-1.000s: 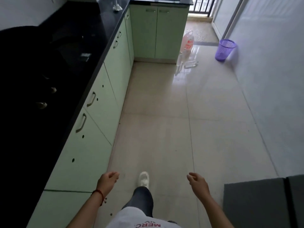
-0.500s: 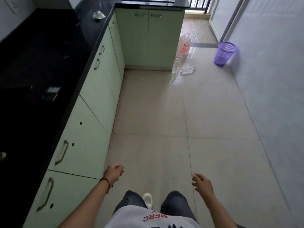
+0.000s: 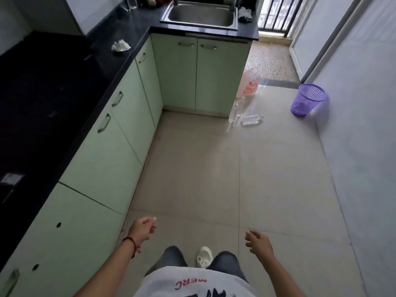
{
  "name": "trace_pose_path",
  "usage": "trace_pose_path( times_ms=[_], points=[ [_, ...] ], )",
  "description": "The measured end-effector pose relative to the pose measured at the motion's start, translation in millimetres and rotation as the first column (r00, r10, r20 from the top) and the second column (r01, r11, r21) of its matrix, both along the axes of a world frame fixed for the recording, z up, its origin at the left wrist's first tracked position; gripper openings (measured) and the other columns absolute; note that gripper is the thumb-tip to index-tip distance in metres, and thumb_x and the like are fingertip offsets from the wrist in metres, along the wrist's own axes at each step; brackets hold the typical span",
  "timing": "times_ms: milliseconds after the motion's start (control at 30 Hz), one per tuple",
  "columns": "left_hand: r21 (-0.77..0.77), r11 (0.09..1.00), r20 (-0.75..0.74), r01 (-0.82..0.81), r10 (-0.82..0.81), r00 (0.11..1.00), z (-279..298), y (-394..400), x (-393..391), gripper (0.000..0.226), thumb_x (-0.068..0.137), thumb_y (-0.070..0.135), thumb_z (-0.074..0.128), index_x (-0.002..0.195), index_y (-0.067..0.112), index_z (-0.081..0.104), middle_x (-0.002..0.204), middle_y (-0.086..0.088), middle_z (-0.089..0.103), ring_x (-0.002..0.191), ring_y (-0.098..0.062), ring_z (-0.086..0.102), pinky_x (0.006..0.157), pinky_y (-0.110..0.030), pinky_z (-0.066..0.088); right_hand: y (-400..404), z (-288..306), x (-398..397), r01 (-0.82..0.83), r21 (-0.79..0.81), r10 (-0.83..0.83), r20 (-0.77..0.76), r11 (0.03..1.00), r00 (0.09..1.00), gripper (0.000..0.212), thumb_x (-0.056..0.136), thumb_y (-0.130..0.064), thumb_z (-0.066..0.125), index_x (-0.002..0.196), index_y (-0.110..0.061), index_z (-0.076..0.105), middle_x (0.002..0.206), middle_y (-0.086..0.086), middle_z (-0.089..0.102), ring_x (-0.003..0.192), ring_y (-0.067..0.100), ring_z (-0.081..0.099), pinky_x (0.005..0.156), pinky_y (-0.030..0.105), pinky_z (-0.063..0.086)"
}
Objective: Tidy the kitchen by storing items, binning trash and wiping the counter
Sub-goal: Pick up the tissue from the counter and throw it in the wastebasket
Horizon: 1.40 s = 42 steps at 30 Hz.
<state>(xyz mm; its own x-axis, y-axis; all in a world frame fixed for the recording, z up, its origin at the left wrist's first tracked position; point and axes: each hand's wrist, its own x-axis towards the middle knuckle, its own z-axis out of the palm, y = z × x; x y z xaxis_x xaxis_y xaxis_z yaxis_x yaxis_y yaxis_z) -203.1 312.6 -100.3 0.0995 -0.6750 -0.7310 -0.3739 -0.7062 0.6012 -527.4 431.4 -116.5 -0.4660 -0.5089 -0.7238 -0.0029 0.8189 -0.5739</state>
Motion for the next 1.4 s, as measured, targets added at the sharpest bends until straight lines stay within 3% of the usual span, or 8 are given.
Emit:
trace_pose_path(
  times_ms=[133,433,633,767,967,1200,1300,1400],
  points=[
    [0.021,0.993,-0.015,-0.117,0.118,0.993,-5,-44,-11,0.019,0.091,0.017,0.05,0.074,0.012,0.057,0.075,-0.009,0.058,0.075,-0.024,0.054,0.058,-0.024,0.036,-98,16,-26,-0.087,-0.039,0.087,0.0,0.995,0.996,0.018,0.091,-0.017,0.052,0.104,-0.008,0.06,0.093,0.013,0.062,0.07,0.02,0.058,0.072,0.032,0.043],
    [0.082,0.958,-0.019,-0.275,0.277,0.961,-31,-201,-23,0.025,0.091,0.015,0.049,0.066,0.015,0.052,0.068,-0.006,0.055,0.06,-0.017,0.048,0.057,-0.024,0.034,-309,9,-48,-0.188,-0.099,0.185,-0.036,0.977,0.982,0.021,0.091,-0.02,0.053,0.108,-0.01,0.061,0.096,0.011,0.064,0.073,0.018,0.06,0.08,0.036,0.045],
    [0.04,0.974,-0.054,-0.224,0.226,0.973,-15,-336,-41,0.01,0.092,0.015,0.048,0.088,0.008,0.055,0.069,-0.003,0.056,0.063,-0.015,0.05,0.057,-0.024,0.035,-405,8,-58,-0.187,-0.054,0.185,-0.043,0.981,0.982,0.022,0.091,-0.017,0.053,0.107,-0.005,0.061,0.095,0.014,0.064,0.07,0.019,0.06,0.065,0.029,0.043],
    [-0.049,0.98,-0.079,-0.195,0.191,0.978,4,-425,-51,0.014,0.09,0.015,0.05,0.079,0.012,0.057,0.069,-0.002,0.058,0.063,-0.013,0.051,0.056,-0.023,0.036,-462,9,-62,-0.174,-0.035,0.173,-0.031,0.984,0.984,0.016,0.092,-0.018,0.051,0.103,-0.009,0.059,0.093,0.013,0.063,0.075,0.022,0.059,0.063,0.03,0.044],
    [-0.134,0.967,-0.073,-0.215,0.206,0.976,10,-523,-46,0.013,0.09,0.017,0.05,0.088,0.011,0.062,0.071,0.001,0.06,0.065,-0.012,0.053,0.057,-0.023,0.039,-564,1,-56,-0.241,-0.009,0.241,-0.019,0.97,0.97,0.014,0.092,-0.018,0.049,0.1,-0.009,0.058,0.091,0.013,0.062,0.069,0.017,0.057,0.06,0.028,0.042],
    [-0.119,0.934,-0.038,-0.336,0.334,0.942,12,-582,-24,0.018,0.088,0.024,0.054,0.085,0.011,0.066,0.079,-0.005,0.066,0.083,-0.024,0.06,0.074,-0.031,0.045,-722,-3,-31,-0.442,-0.056,0.442,-0.014,0.895,0.897,0.016,0.092,-0.015,0.049,0.102,-0.006,0.058,0.088,0.012,0.061,0.068,0.018,0.056,0.06,0.028,0.042],
    [-0.157,0.917,-0.004,-0.367,0.371,0.929,30,-603,-18,0.019,0.076,0.038,0.053,0.072,0.023,0.064,0.083,-0.008,0.068,0.086,-0.025,0.063,0.079,-0.034,0.046,-793,5,-9,-0.558,-0.089,0.557,-0.045,0.825,0.83,0.016,0.091,-0.016,0.052,0.101,-0.007,0.061,0.084,0.01,0.064,0.068,0.02,0.059,0.065,0.029,0.043],
    [-0.236,0.893,0.02,-0.384,0.4,0.916,43,-623,-16,0.013,0.088,0.024,0.055,0.09,0.017,0.066,0.081,0.006,0.065,0.09,-0.019,0.064,0.077,-0.025,0.046,-857,14,22,-0.65,-0.127,0.65,-0.049,0.749,0.758,0.018,0.09,-0.017,0.054,0.102,-0.005,0.062,0.083,0.007,0.064,0.066,0.017,0.059,0.064,0.028,0.042]
  ],
)
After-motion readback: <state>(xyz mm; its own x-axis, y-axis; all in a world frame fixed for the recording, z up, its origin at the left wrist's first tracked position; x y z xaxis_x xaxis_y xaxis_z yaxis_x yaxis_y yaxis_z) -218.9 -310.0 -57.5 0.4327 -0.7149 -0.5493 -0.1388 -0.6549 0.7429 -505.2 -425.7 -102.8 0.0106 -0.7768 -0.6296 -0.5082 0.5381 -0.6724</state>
